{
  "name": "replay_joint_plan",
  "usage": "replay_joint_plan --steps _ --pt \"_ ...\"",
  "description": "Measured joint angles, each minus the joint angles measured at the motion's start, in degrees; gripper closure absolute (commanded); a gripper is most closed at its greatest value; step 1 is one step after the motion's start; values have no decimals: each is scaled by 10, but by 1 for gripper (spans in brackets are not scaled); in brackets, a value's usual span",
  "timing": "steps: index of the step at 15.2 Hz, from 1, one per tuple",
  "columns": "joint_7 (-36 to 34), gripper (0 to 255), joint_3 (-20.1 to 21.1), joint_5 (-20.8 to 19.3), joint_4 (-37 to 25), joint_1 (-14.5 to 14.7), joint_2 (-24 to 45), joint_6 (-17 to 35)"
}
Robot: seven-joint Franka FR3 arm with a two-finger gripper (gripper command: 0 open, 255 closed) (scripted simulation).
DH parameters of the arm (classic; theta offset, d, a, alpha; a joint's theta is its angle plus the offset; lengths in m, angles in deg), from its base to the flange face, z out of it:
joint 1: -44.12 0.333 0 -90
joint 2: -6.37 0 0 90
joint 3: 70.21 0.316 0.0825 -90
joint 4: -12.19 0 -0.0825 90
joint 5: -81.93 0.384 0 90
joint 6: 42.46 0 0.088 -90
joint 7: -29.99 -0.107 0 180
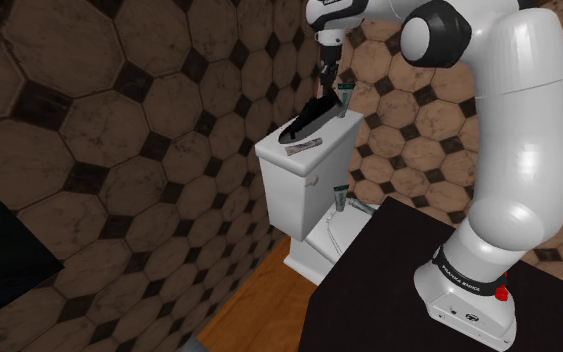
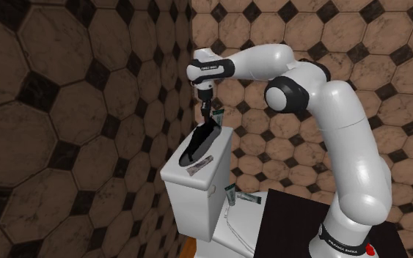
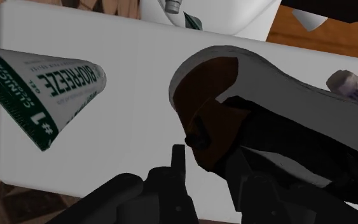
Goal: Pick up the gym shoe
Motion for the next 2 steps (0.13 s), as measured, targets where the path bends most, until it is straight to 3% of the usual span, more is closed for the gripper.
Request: replay_joint_plan --steps 2 --pt "-1 255 0 -1 -9 0 -2 -11"
